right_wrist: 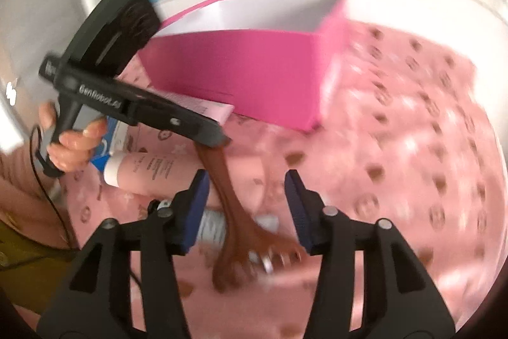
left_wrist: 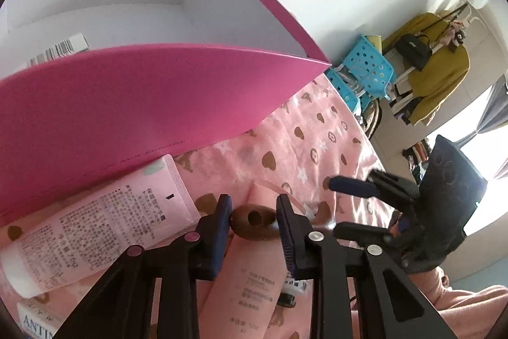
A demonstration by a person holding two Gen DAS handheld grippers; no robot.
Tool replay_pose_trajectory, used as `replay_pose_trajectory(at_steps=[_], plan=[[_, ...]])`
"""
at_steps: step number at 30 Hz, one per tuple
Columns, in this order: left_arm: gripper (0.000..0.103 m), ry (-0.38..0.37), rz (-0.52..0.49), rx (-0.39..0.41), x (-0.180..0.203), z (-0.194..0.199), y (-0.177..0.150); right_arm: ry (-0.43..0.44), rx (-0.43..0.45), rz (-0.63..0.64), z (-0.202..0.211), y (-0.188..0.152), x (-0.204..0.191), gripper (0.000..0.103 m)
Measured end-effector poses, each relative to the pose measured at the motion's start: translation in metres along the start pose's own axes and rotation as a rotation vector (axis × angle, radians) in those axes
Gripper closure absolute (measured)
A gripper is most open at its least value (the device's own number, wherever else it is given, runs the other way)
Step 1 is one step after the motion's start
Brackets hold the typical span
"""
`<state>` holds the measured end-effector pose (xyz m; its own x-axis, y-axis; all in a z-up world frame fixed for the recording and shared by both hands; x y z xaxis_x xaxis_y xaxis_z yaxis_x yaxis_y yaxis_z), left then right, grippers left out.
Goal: Organize rigid objects
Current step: 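Lift the back scratcher with the right tool toward the magenta box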
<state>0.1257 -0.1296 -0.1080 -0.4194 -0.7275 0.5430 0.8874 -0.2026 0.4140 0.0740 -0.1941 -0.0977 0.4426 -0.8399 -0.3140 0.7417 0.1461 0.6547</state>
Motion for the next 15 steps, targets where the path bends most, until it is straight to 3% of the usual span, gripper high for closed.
replay_pose_trajectory(at_steps=[7,15], plan=[[0.075,-0.01,-0.017,0.002,0.003,0.004,-0.007,-0.017,-0.05,-0.24,0.022,-0.062,0.015,0.05],[0.071,0.015,-0.037,-0.028,0.004,-0.006,-0.012,0.01,-0.024,-0.258,0.02,-0.055,-0.004,0.05]])
Point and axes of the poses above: each gripper's, at about its wrist camera, not at the fingertips, and z roughly against the way its jaws point, x to its right, y to its top, the point moved 8 cm from there along -z, roughly the way its jaws point, and after that the axes turned 4 degrees about -x, right-handed, at the moved point
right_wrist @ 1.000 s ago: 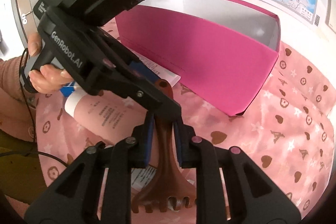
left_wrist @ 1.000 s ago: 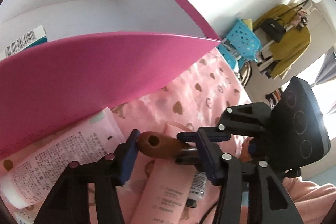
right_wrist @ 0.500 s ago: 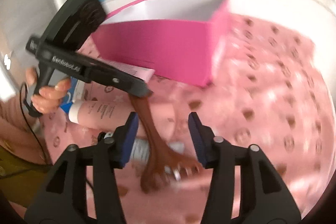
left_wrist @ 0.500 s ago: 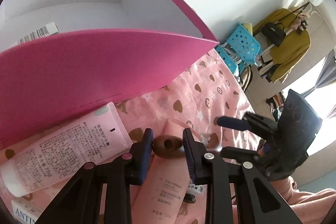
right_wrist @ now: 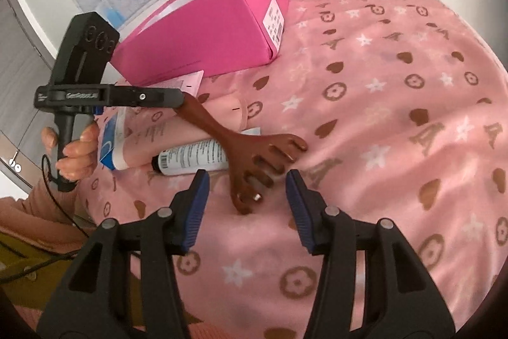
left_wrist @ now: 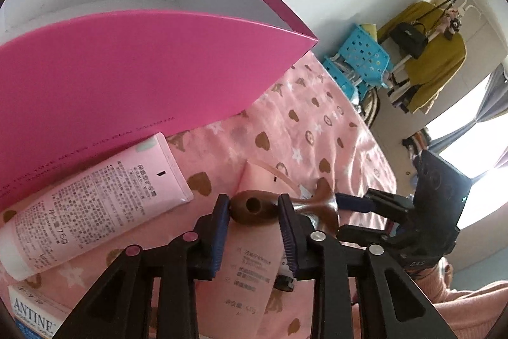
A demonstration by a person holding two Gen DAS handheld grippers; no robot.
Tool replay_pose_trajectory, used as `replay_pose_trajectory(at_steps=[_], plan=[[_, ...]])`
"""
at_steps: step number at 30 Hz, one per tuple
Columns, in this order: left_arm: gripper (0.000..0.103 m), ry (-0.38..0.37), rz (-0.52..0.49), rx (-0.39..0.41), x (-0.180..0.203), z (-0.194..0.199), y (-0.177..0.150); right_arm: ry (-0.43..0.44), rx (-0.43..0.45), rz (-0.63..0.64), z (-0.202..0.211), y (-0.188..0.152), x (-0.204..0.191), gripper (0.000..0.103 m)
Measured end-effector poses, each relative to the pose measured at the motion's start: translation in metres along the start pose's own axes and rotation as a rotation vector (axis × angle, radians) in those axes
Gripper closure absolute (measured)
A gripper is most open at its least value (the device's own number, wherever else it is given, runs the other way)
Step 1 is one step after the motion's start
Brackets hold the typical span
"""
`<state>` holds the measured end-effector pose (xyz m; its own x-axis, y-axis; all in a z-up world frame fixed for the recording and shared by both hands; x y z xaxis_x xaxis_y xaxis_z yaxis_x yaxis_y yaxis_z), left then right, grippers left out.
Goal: Organize rigid objects
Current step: 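Lift the back scratcher with the right tool toward the magenta box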
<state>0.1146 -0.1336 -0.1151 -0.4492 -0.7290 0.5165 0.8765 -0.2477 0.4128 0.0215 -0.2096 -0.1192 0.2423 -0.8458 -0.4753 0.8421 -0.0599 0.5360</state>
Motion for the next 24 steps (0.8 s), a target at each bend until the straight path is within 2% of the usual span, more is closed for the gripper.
replay_pose_trajectory(at_steps=[5,14,24], plan=[[0.068,0.012,-0.014,0.003,0.002,0.001,0.0,0.02,0.021,-0.041,-0.005,0.007,0.0,0.05],[0.068,0.007,-0.042,0.042,0.017,0.016,-0.006,0.149,0.088,-0.133,-0.006,0.019,0.002,0.05],[0.073,0.015,-0.038,0.126,0.027,0.04,-0.004,0.174,0.128,-0.129,-0.001,0.032,-0.006,0.051]])
Point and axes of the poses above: each gripper's, at about its wrist camera, not at the fingertips, and z roughly against the way its jaws point, x to its right, y to its top, the point moved 8 cm from there along -z, roughly the way its jaws point, and after that the axes turned 4 degrees about -x, right-handed, at the moved point
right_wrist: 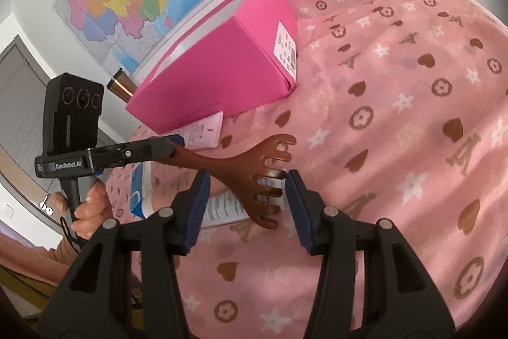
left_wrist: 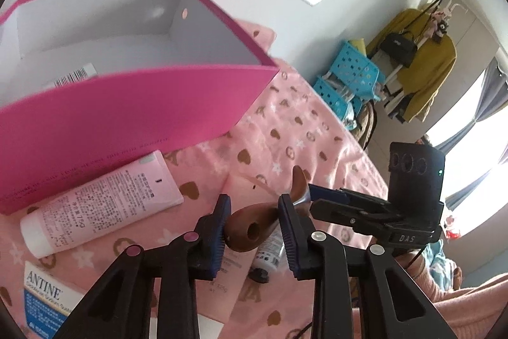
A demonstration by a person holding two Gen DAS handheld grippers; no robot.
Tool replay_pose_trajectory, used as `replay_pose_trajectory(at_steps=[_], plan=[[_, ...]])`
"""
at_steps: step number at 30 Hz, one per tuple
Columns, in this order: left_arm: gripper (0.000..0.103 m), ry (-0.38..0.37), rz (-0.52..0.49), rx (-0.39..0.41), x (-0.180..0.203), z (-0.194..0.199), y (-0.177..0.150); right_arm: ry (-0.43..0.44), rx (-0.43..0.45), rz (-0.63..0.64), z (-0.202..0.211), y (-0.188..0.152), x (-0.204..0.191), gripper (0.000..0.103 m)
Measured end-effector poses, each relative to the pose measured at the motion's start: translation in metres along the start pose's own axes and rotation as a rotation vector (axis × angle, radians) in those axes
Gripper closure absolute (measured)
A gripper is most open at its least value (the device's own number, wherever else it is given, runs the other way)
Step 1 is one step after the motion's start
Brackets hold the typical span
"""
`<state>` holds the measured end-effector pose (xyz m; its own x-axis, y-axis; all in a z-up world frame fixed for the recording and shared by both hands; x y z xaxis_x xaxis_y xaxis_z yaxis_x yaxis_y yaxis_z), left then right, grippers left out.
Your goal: Organize rigid objects
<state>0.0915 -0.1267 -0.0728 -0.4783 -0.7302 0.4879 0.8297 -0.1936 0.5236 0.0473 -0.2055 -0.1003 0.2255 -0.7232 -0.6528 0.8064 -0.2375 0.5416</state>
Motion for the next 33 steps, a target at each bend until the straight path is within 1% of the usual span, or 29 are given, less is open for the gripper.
replay_pose_trajectory(at_steps=[6,10,16,18,20,23,25,26,27,29,30,31,32,33], plan=[[0.075,-0.004,-0.02,0.052,0.01,0.021,0.008,0.02,0.038,0.025,0.006,0.015,-0.011,0.051],[0.075,-0.002,-0.046,0.091,0.017,0.039,0.019,0.035,0.072,0.067,0.013,0.032,-0.025,0.051],[0.075,0.027,-0.086,0.168,0.021,0.069,0.044,0.027,0.125,0.176,0.019,0.073,-0.052,0.051],[0.074,0.043,-0.094,0.2,0.019,0.079,0.056,0.02,0.137,0.216,0.02,0.087,-0.061,0.051],[0.074,0.048,-0.091,0.216,0.015,0.083,0.066,0.022,0.144,0.24,0.018,0.1,-0.066,0.051],[0.073,0.061,-0.078,0.221,0.005,0.083,0.08,0.014,0.139,0.264,0.01,0.117,-0.068,0.051],[0.076,0.088,-0.067,0.216,-0.004,0.078,0.086,0.007,0.125,0.273,0.002,0.125,-0.068,0.052],[0.077,0.101,-0.065,0.207,-0.008,0.074,0.088,0.033,0.116,0.273,-0.003,0.129,-0.069,0.056],[0.077,0.101,-0.05,0.193,-0.015,0.067,0.091,0.049,0.108,0.272,-0.005,0.131,-0.069,0.057],[0.077,0.059,-0.032,0.182,-0.021,0.062,0.092,0.047,0.087,0.293,-0.015,0.136,-0.072,0.057],[0.077,0.096,-0.021,0.18,-0.028,0.057,0.094,0.017,0.08,0.297,-0.021,0.139,-0.069,0.057],[0.077,0.135,-0.014,0.184,-0.034,0.054,0.094,0.01,0.08,0.295,-0.024,0.141,-0.069,0.058],[0.077,0.156,-0.005,0.185,-0.04,0.051,0.096,0.011,0.066,0.29,-0.029,0.141,-0.067,0.058],[0.077,0.156,0.024,0.174,-0.049,0.045,0.096,0.0,0.062,0.294,-0.033,0.14,-0.065,0.058]])
Point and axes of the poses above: each gripper's, at about its wrist camera, not at the fingertips, and z roughly against the way its jaws point, x to its right, y to its top, the point moved 8 cm from there along -z, roughly the way its jaws point, and after that the axes turned 4 degrees about -x, right-handed, at the moved point
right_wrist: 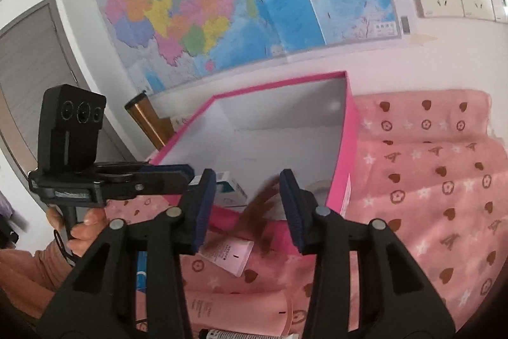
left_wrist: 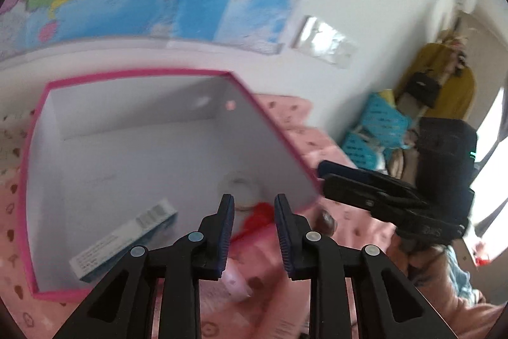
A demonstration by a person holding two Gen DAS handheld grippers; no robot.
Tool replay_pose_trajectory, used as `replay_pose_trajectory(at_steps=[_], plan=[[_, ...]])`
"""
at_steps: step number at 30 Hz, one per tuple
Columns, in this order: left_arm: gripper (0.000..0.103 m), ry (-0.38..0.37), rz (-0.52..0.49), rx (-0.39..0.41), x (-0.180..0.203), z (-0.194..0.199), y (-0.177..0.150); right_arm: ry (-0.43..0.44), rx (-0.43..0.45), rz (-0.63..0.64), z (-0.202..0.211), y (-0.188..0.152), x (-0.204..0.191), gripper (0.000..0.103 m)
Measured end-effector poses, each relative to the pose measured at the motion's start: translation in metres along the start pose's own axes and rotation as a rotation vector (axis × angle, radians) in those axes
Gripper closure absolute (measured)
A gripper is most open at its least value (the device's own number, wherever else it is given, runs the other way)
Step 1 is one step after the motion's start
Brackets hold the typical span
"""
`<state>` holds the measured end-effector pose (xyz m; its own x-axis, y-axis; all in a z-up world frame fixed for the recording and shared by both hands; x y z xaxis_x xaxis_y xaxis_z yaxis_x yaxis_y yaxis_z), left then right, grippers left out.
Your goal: Organize rigid objects
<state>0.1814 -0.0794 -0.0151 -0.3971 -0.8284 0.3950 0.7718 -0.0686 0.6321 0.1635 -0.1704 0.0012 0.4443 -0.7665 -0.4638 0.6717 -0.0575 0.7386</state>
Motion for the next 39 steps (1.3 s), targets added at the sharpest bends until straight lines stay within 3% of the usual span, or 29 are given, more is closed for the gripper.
replay_pose_trajectory(at_steps=[5,11,18,23,33,36,38,39], plan=[[0.079,0.009,0.043,0.001,-0.014,-0.002,-0.01,-0.1,-0.037,0.026,-0.013,-0.012,0.011,0.058],[0.076,-0.014,-0.034,0.037,0.005,0.022,-0.031,-0.101,-0.007,0.059,0.015,-0.03,0.005,0.058],[0.074,0.003,-0.154,-0.061,0.031,-0.001,-0.068,-0.156,-0.133,-0.008,0.032,-0.092,0.025,0.051],[0.074,-0.002,-0.16,-0.138,0.037,-0.026,-0.083,-0.189,-0.237,-0.033,0.025,-0.138,0.03,0.05],[0.074,0.005,-0.147,-0.2,0.038,-0.049,-0.092,-0.223,-0.325,0.091,-0.009,-0.136,0.025,0.05],[0.074,0.005,-0.141,-0.208,0.037,-0.051,-0.092,-0.203,-0.358,0.096,-0.023,-0.133,0.03,0.058],[0.073,0.005,-0.138,-0.21,0.037,-0.051,-0.092,-0.194,-0.377,0.098,-0.028,-0.13,0.033,0.082],[0.073,0.003,-0.136,-0.211,0.037,-0.05,-0.092,-0.185,-0.384,0.105,-0.03,-0.129,0.033,0.083]])
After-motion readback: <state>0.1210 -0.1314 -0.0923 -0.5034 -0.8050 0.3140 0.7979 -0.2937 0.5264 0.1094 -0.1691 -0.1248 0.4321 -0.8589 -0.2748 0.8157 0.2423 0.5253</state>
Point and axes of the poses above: each gripper's, at about its wrist camera, not at the fingertips, and z roughly against the way its jaws point, x to its right, y to its top, the point moved 8 cm from there along -z, roughly the way its jaws point, and after that the axes turned 4 degrees about -x, right-handed, at the moved point
